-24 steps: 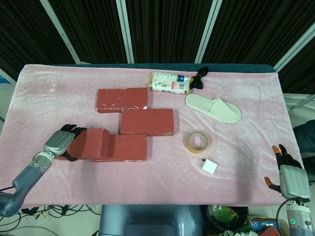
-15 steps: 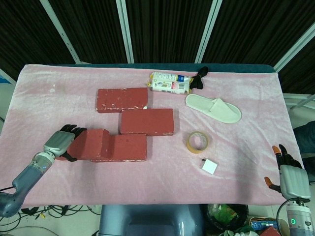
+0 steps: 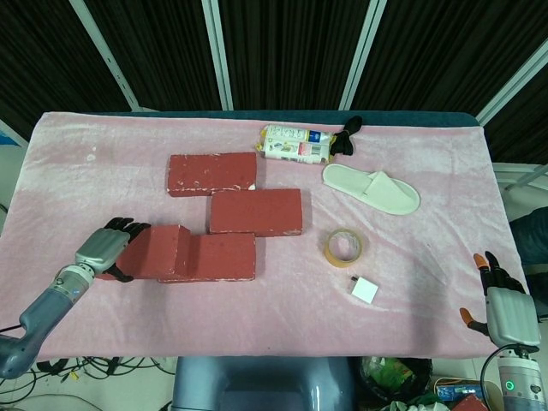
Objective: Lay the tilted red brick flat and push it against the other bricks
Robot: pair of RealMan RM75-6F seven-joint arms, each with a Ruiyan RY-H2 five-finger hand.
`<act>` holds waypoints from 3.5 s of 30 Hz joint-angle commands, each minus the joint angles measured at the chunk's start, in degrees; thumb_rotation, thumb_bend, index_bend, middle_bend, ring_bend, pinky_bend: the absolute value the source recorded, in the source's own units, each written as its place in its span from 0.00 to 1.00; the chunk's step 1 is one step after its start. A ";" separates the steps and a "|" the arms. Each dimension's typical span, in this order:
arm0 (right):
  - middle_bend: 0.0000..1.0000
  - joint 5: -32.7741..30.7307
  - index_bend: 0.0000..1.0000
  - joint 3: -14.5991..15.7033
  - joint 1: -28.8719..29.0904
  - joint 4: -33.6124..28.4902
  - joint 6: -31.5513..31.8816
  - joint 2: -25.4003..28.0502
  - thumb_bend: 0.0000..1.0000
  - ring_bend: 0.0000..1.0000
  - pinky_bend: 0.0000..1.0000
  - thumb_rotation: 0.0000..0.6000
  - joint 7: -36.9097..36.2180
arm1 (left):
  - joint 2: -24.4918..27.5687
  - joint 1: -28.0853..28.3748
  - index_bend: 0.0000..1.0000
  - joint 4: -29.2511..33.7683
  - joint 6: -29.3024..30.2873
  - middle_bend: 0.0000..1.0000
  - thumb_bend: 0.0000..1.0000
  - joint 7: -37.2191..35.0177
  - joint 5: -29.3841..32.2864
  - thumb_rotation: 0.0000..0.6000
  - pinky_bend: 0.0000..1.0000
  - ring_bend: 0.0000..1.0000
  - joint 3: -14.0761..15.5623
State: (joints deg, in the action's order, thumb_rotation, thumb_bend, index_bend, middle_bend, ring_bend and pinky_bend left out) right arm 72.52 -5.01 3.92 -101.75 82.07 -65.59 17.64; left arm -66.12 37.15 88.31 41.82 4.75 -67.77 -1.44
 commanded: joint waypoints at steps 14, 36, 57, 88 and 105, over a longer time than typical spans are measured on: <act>0.01 -0.01 0.08 0.03 0.01 0.00 -0.04 0.05 0.16 0.15 0.23 1.00 -0.09 | 3.10 -0.56 0.14 1.65 2.68 0.19 0.03 -1.45 -0.90 1.00 0.00 0.00 -1.25; 0.01 -1.06 0.08 -0.22 -0.01 -0.21 -0.22 0.01 0.16 0.15 0.23 1.00 -0.12 | 4.67 18.74 0.15 -5.64 -11.48 0.19 0.03 16.78 23.68 1.00 0.00 0.00 -3.81; 0.01 -1.68 0.08 -0.37 0.12 -0.26 -0.66 0.28 0.16 0.15 0.23 1.00 -0.62 | -4.36 31.26 0.15 -11.57 -11.88 0.19 0.04 26.18 44.92 1.00 0.00 0.00 7.04; 0.01 -2.00 0.08 -0.47 0.30 -0.16 -0.81 0.31 0.16 0.15 0.23 1.00 -0.72 | -10.09 37.56 0.15 -13.40 -8.23 0.19 0.04 31.64 56.38 1.00 0.00 0.00 14.59; 0.01 -2.44 0.08 -0.50 0.39 -0.35 -1.01 0.36 0.16 0.15 0.23 1.00 -0.65 | -11.27 38.19 0.14 -12.72 -6.10 0.19 0.04 32.37 57.45 1.00 0.00 0.00 14.94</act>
State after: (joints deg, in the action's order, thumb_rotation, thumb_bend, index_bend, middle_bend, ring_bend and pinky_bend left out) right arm 70.08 -5.51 4.31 -102.11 81.06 -65.23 16.99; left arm -77.30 75.29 75.63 35.63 37.07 -10.42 13.53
